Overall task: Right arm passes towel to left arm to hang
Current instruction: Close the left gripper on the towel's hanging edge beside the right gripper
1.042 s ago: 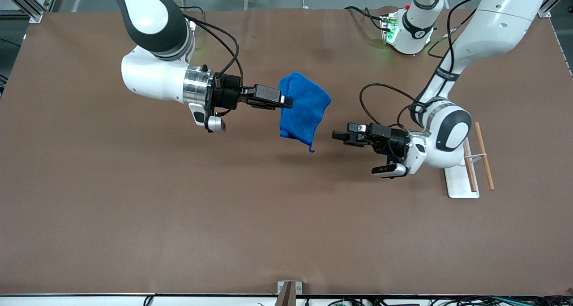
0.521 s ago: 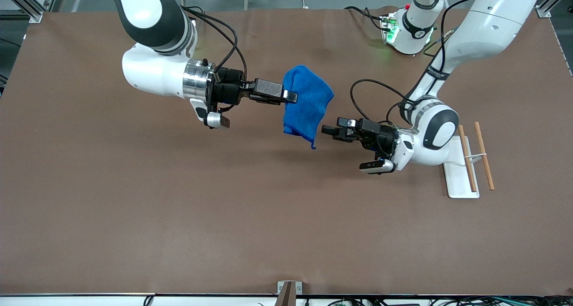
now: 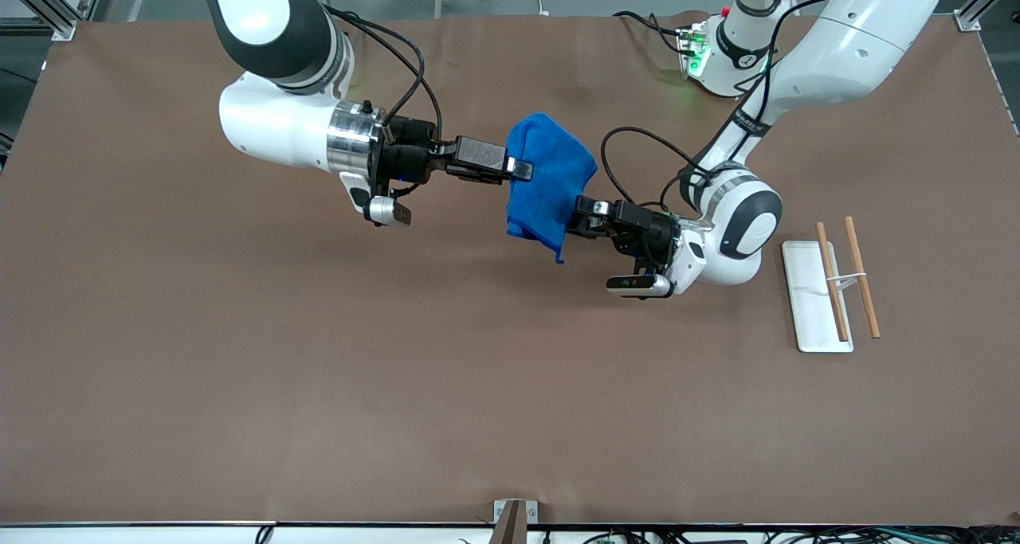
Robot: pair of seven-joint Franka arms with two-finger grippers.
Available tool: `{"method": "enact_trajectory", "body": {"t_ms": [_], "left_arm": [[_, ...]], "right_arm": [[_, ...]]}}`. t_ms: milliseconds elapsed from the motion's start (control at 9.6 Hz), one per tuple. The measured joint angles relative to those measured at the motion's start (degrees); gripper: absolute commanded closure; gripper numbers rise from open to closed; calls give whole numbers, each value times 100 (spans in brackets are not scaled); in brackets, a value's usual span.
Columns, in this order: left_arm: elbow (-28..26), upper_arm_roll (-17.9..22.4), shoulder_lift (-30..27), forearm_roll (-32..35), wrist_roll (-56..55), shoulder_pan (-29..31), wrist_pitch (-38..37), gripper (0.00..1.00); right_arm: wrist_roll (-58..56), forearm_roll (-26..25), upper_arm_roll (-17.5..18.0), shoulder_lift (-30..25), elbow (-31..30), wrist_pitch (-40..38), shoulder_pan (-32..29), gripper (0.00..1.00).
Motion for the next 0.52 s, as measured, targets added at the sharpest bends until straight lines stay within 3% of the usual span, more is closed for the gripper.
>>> {"method": "enact_trajectory", "body": {"t_ms": [208, 521], "left_arm": [[38, 0, -11, -5, -279, 158, -82, 29], [143, -22, -142, -5, -652, 279, -106, 28]], "right_arm": [[0, 0, 0, 0, 1, 5, 0, 100], [0, 1, 0, 0, 3, 7, 0, 100]]}}
